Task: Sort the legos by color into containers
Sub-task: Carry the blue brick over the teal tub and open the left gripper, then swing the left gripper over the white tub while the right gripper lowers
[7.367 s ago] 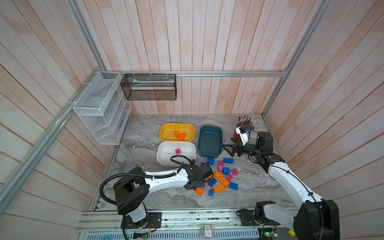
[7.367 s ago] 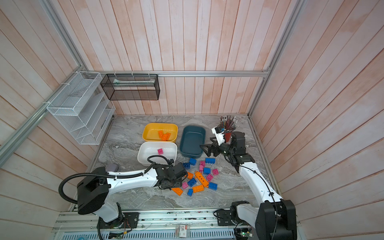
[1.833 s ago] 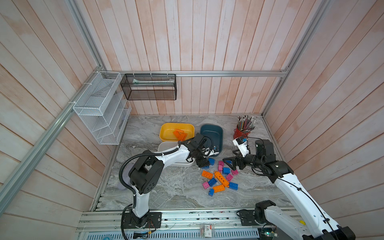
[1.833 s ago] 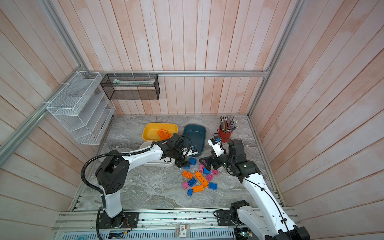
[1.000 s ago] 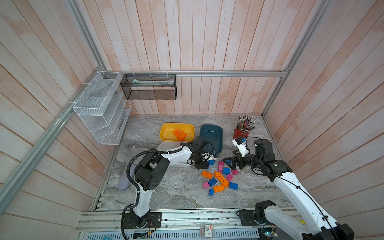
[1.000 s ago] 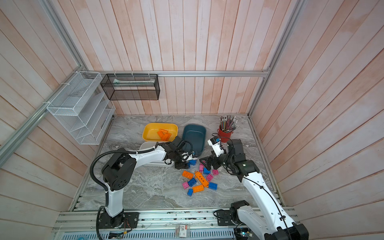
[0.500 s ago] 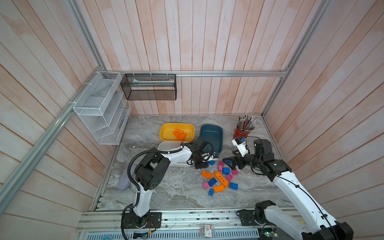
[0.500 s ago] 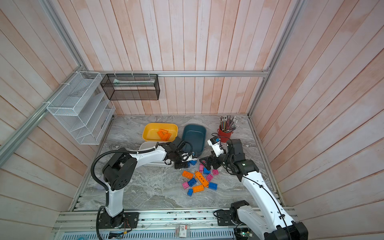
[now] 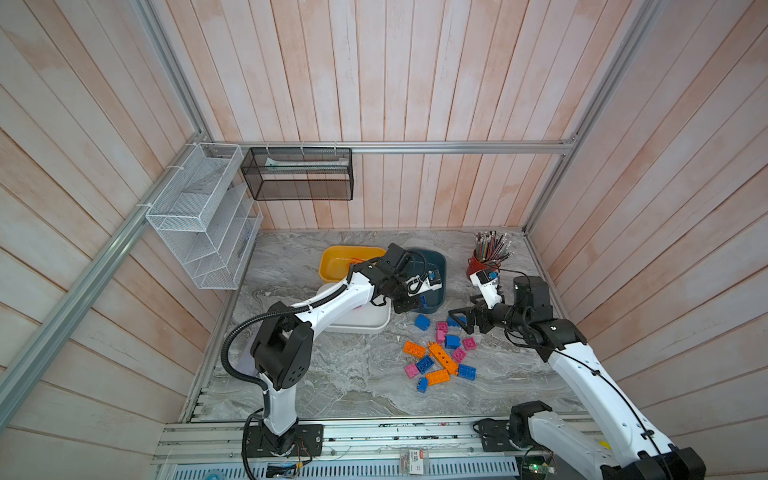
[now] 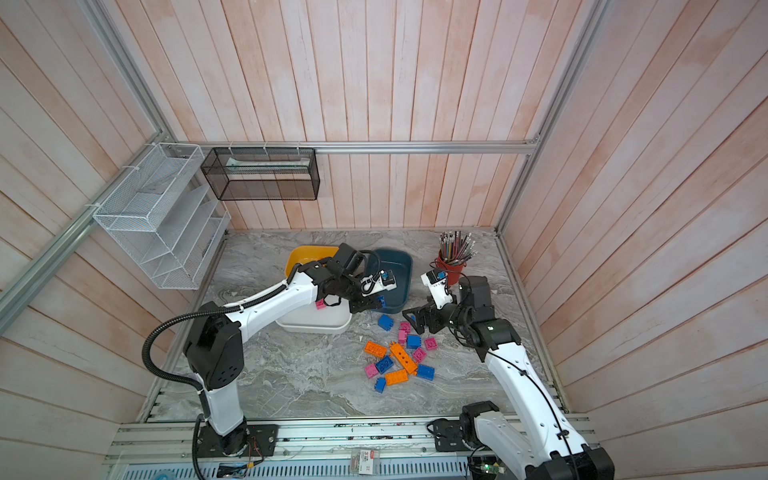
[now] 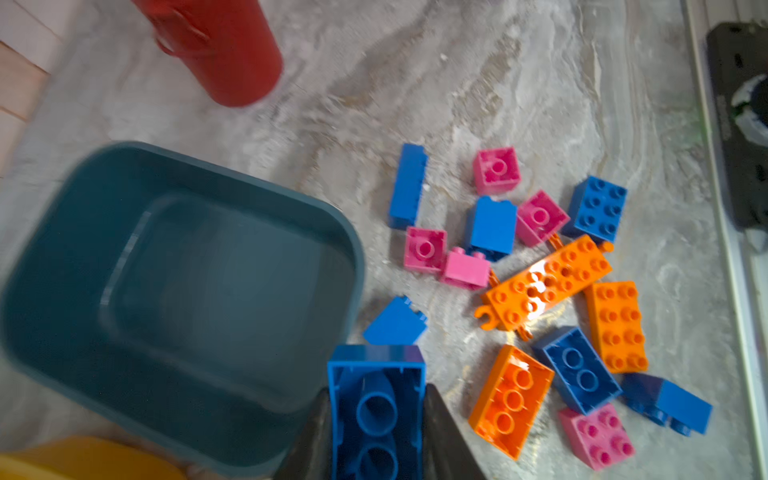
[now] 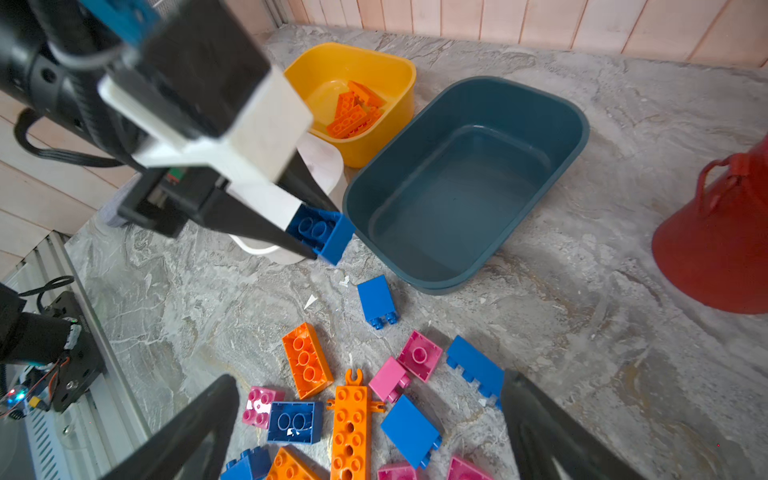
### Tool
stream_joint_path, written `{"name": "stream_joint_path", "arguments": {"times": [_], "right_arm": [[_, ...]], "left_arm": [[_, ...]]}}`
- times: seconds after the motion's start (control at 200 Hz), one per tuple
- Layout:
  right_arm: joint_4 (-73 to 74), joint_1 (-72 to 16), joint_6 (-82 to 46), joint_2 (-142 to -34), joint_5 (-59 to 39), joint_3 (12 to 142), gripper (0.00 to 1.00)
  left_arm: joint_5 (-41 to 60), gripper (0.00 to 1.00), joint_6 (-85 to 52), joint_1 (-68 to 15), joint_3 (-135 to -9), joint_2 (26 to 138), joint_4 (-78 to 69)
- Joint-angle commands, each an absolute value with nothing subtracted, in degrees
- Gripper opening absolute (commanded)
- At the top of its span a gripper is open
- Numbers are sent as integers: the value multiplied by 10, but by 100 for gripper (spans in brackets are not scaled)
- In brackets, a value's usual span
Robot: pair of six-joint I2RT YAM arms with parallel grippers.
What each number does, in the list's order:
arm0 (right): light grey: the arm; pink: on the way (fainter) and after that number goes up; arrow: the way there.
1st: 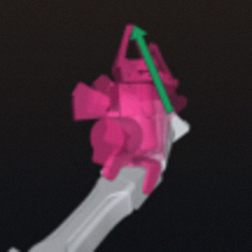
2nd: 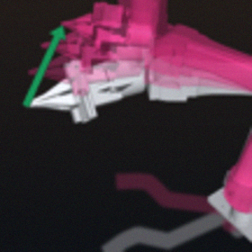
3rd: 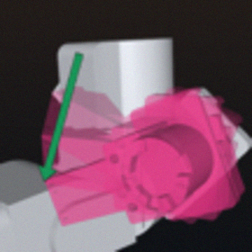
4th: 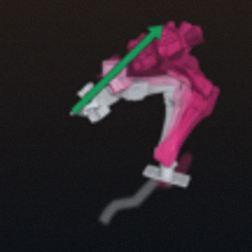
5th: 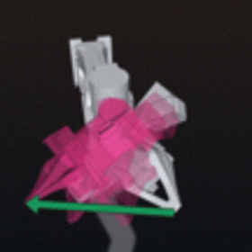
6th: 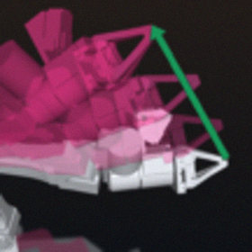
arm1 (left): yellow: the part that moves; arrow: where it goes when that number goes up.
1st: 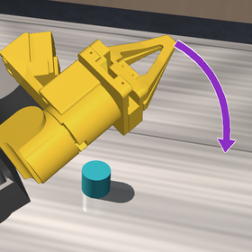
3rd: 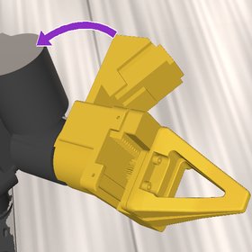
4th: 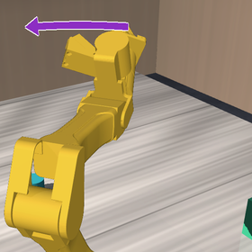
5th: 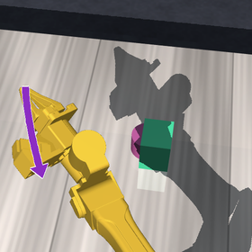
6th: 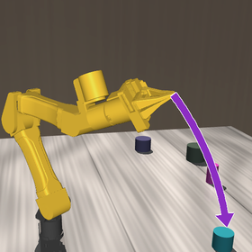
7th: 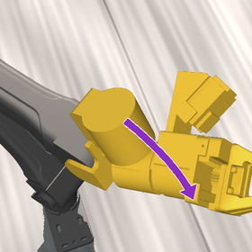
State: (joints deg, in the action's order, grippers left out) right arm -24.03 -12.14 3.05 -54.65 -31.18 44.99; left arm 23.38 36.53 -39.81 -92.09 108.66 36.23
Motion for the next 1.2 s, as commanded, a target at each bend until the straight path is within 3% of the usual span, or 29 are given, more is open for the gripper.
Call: {"name": "stream_joint_path", "arguments": {"times": [0.0,0.425,0.55,0.75,0.795,1.195], "right_arm": [[-215,-115,14,-541,-320,461,98],[-193,-111,6,-563,-320,453,98],[-187,-110,9,-573,-325,450,98],[-180,-112,18,-588,-336,442,98],[-178,-117,20,-589,-335,441,98],[-181,-205,56,-634,-240,429,96]], "left_arm": [[218,29,346,-376,-966,1134,342],[179,36,270,-350,-1142,1306,335],[182,60,258,-350,-1146,1301,333],[182,81,229,-349,-1092,1230,308],[183,100,216,-349,-1079,1205,306],[255,100,45,-313,-820,924,295]]}}
